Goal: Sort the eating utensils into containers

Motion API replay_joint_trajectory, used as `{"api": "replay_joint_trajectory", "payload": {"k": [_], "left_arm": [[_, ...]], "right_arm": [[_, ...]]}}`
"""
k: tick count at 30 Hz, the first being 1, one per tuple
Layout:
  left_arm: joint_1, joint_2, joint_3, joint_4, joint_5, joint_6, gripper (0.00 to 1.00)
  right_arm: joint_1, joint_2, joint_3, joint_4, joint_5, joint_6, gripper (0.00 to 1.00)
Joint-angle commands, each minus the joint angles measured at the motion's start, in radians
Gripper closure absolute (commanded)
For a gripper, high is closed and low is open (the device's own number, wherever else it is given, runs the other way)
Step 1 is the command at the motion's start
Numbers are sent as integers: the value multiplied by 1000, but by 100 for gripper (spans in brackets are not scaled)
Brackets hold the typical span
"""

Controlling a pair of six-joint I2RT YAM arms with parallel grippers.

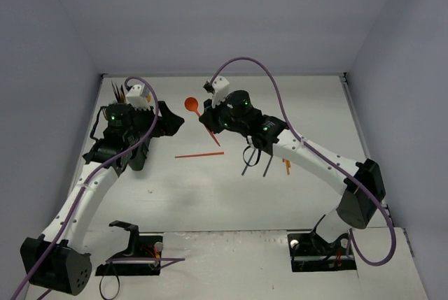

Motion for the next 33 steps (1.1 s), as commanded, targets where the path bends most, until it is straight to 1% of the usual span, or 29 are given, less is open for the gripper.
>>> {"api": "replay_joint_trajectory", "payload": {"k": [1,7,13,19,22,23,26,28,30,33], "left_arm": [[-34,-9,38,205,44,-97,22],[-82,-5,35,230,14,-106,24],[-109,23,33,208,-22,-96,36],[-138,21,36,156,-78,-64,42],[-149,28,43,148,-100,-54,45],[-151,33,45,122,-100,-54,48],[-157,41,52,129,-98,-55,55],[-164,42,55,136,-100,-55,66],[-170,44,59,135,-104,-52,81],[-174,41,56,135,-106,-48,97]], "right_arm": [[28,-49,-41,70,-89,-52,100],[38,-78,-82,98,-117,-28,100],[44,-104,-117,149,-148,-4,100],[43,-123,-130,153,-154,-7,100],[44,-128,-133,158,-162,-4,100],[44,-130,-133,159,-163,-7,100],[43,-135,-134,162,-164,-7,100],[43,-136,-136,163,-164,-7,100],[44,-136,-140,165,-163,-8,100],[44,-135,-145,170,-161,-7,100]]}}
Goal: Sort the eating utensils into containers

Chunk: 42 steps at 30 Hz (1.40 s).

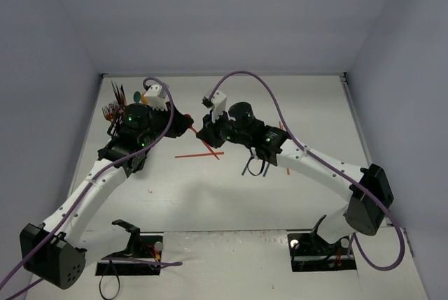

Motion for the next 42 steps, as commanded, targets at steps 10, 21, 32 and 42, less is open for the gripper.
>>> {"api": "replay_joint_trajectory", "payload": {"k": [10,21,32,42], "left_arm": [[-4,-29,76,-17,-192,145,100],[38,127,282,-74,-760,506,100],[184,427,461,166,-872,745,100],[211,592,505,208,-826,716,100]], "right_arm": [[2,-71,-29,101,26,2,54],[-96,-215,-181,82,129,22,35],[-170,-327,-285,61,49,51,35],[-188,-336,-325,49,33,46,35]]}}
